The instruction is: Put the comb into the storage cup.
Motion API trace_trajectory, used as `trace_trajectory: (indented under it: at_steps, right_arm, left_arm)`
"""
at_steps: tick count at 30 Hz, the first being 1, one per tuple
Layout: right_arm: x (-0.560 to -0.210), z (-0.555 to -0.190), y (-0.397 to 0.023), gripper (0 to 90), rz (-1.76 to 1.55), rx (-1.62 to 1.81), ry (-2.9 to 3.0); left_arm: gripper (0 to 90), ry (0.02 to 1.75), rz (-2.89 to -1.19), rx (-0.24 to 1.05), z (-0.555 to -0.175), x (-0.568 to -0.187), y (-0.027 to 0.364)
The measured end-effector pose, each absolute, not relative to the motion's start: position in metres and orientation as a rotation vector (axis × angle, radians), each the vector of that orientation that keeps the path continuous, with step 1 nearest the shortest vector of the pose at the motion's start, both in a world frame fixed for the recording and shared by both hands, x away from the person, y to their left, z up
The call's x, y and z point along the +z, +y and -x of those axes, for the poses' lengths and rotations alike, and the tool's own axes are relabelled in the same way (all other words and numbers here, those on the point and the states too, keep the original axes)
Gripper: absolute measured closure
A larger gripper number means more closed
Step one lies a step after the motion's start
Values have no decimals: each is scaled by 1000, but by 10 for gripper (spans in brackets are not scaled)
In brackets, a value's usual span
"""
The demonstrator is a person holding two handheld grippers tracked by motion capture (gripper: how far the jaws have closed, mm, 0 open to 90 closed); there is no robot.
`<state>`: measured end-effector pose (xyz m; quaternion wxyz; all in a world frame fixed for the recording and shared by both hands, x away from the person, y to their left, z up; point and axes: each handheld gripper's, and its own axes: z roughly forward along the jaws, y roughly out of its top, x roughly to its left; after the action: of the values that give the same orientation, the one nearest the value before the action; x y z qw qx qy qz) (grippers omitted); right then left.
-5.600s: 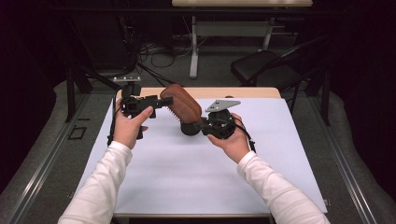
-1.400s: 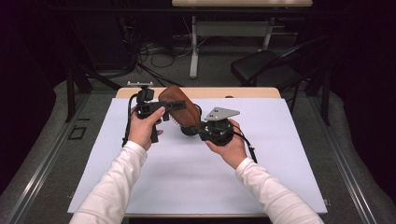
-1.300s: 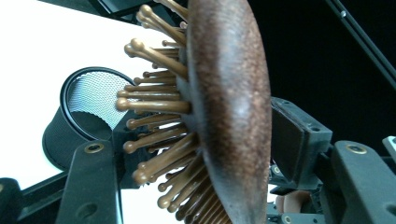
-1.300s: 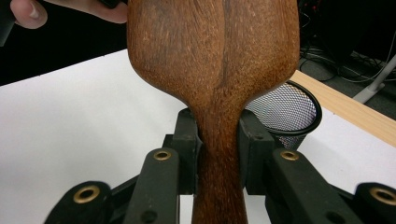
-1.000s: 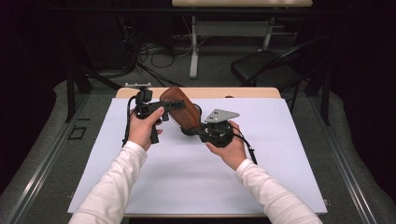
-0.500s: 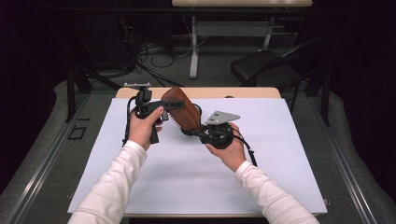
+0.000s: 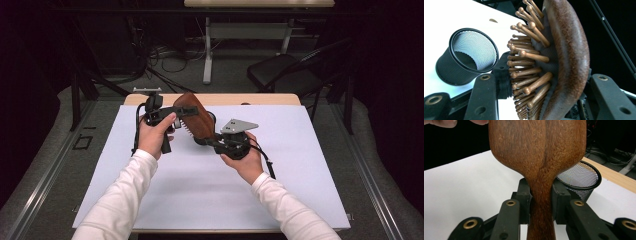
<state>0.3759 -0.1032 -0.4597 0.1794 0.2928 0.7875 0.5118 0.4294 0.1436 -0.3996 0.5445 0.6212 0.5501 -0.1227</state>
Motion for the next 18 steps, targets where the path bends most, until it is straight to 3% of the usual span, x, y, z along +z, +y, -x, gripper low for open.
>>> trace_trajectory:
  at_steps: [18]
  right_arm:
    - [-462, -375, -105, 712, -878, 1494, 2215]
  left_arm:
    - [484, 1348, -1454, -332, -433, -402, 143]
